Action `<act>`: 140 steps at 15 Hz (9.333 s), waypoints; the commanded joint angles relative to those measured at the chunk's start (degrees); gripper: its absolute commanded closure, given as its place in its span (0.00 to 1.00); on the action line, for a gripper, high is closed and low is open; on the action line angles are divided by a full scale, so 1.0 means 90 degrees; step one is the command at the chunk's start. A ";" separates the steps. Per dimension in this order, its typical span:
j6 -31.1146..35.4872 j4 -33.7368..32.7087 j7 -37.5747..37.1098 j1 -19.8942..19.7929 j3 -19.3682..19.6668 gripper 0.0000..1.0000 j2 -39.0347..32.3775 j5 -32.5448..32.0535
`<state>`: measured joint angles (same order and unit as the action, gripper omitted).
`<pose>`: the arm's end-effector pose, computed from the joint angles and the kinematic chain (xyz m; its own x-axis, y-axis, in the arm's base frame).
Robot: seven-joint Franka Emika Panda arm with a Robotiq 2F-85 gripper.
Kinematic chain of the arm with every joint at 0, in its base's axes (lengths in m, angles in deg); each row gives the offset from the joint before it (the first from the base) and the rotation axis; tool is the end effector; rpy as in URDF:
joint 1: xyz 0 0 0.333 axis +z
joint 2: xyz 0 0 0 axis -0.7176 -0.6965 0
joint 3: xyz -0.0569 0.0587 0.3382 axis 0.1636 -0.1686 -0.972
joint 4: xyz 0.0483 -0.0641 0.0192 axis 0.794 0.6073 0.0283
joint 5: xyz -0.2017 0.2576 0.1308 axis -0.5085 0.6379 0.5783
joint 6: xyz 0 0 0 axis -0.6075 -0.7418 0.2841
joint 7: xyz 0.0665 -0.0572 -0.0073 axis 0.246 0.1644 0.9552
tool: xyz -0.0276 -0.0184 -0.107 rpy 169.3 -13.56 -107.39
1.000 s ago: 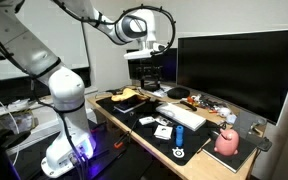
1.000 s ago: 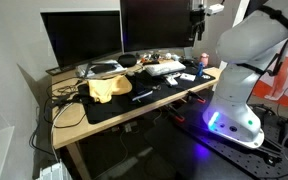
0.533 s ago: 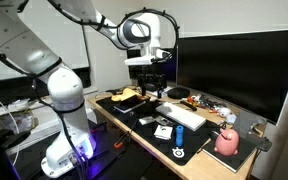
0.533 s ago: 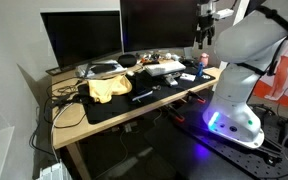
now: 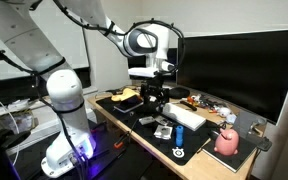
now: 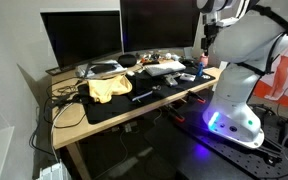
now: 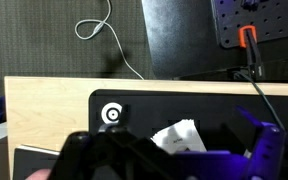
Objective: Pick up and then put down the blue object
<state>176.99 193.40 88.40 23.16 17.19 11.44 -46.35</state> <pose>0.2074 -0.2558 0.4061 0.9587 -0.1907 -0.2108 -0.1761 -0.9806 0.0864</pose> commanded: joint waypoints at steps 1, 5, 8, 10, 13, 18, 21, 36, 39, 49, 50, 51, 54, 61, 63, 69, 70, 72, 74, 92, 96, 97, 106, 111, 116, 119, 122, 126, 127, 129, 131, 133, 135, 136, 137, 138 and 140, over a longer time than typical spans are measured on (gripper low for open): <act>0.0528 -0.0176 -0.0108 -0.0070 0.0156 0.00 -0.0643 0.0103; 0.1423 -0.0241 0.0010 -0.0054 0.0356 0.00 -0.1226 0.0394; 0.1866 -0.0375 0.0015 -0.0061 0.0389 0.00 -0.1683 0.0668; 0.2008 -0.0492 0.0019 -0.0084 0.0392 0.00 -0.1933 0.0821; 0.2097 -0.0732 0.0018 -0.0147 0.0415 0.00 -0.2295 0.1005; 0.2153 -0.1104 0.0062 -0.0289 0.0443 0.00 -0.2864 0.1396; 0.2247 -0.1260 0.0064 -0.0333 0.0393 0.00 -0.3153 0.1720; 0.3007 -0.1506 -0.0042 -0.0329 0.0028 0.00 -0.3774 0.2536; 0.3050 -0.1512 -0.0067 -0.0319 -0.0006 0.00 -0.3810 0.2504; 0.3136 -0.1453 -0.0072 -0.0329 -0.0037 0.01 -0.3963 0.2461; 0.3148 -0.1454 -0.0070 -0.0329 -0.0038 0.10 -0.3973 0.2449; 0.3168 -0.1450 -0.0062 -0.0329 -0.0040 0.26 -0.3981 0.2444; 0.3216 -0.1440 -0.0065 -0.0329 -0.0037 0.42 -0.3987 0.2420; 0.3307 -0.1381 -0.0016 -0.0369 -0.0005 0.91 -0.3923 0.2405; 0.3333 -0.1353 -0.0002 -0.0382 -0.0003 0.91 -0.3890 0.2409; 0.3251 -0.0973 -0.0070 -0.0343 0.0154 0.91 -0.3037 0.2012; 0.3221 -0.0922 -0.0072 -0.0343 0.0187 0.91 -0.2865 0.1891; 0.3211 -0.0760 -0.0121 -0.0356 0.0254 0.91 -0.2456 0.1603; 0.3223 -0.0605 -0.0162 -0.0398 0.0300 0.91 -0.2064 0.1339; 0.4001 -0.0353 -0.1779 -0.1426 0.0138 0.91 -0.0853 0.0149; 0.4484 -0.0389 -0.2130 -0.1597 0.0020 0.91 -0.1101 0.0183; 0.4601 -0.0403 -0.2199 -0.1616 0.0004 0.91 -0.1179 0.0208; 0.5981 -0.0316 -0.2842 -0.1671 -0.0070 0.91 -0.1846 0.0221; 0.6540 -0.0223 -0.3097 -0.1751 -0.0100 0.91 -0.2042 0.0111; 0.6237 -0.0322 -0.4447 -0.2369 -0.0401 0.91 -0.2003 -0.1074; 0.5973 -0.0332 -0.5670 -0.2768 -0.0655 0.91 -0.1736 -0.2141; 0.5725 -0.0206 -0.6673 -0.2985 -0.0957 0.91 -0.1417 -0.2958; 0.5437 -0.0049 -0.7584 -0.2995 -0.1316 0.91 -0.1073 -0.3588; 0.5382 -0.0011 -0.7738 -0.2976 -0.1392 0.91 -0.1009 -0.3684; 0.5423 0.0150 -0.7684 -0.2849 -0.1459 0.91 -0.0923 -0.3667; 0.5618 0.0468 -0.6882 -0.2420 -0.1259 0.91 -0.0936 -0.3026; 0.5767 0.0797 -0.5786 -0.1814 -0.0949 0.91 -0.0931 -0.2085; 0.5815 0.1080 -0.4794 -0.0954 -0.0448 0.91 -0.0871 -0.1192; 0.5685 0.0953 -0.4287 -0.0335 -0.0064 0.91 -0.0939 -0.0670; 0.5505 0.0812 -0.3780 0.0195 0.0233 0.91 -0.0963 -0.0110; 0.5236 0.0826 -0.3288 0.0732 0.0630 0.91 -0.0686 0.0335; 0.4638 0.0746 -0.2557 0.1274 0.1072 0.91 -0.0152 0.0816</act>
<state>226.18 200.08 56.76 28.09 21.27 1.94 -44.27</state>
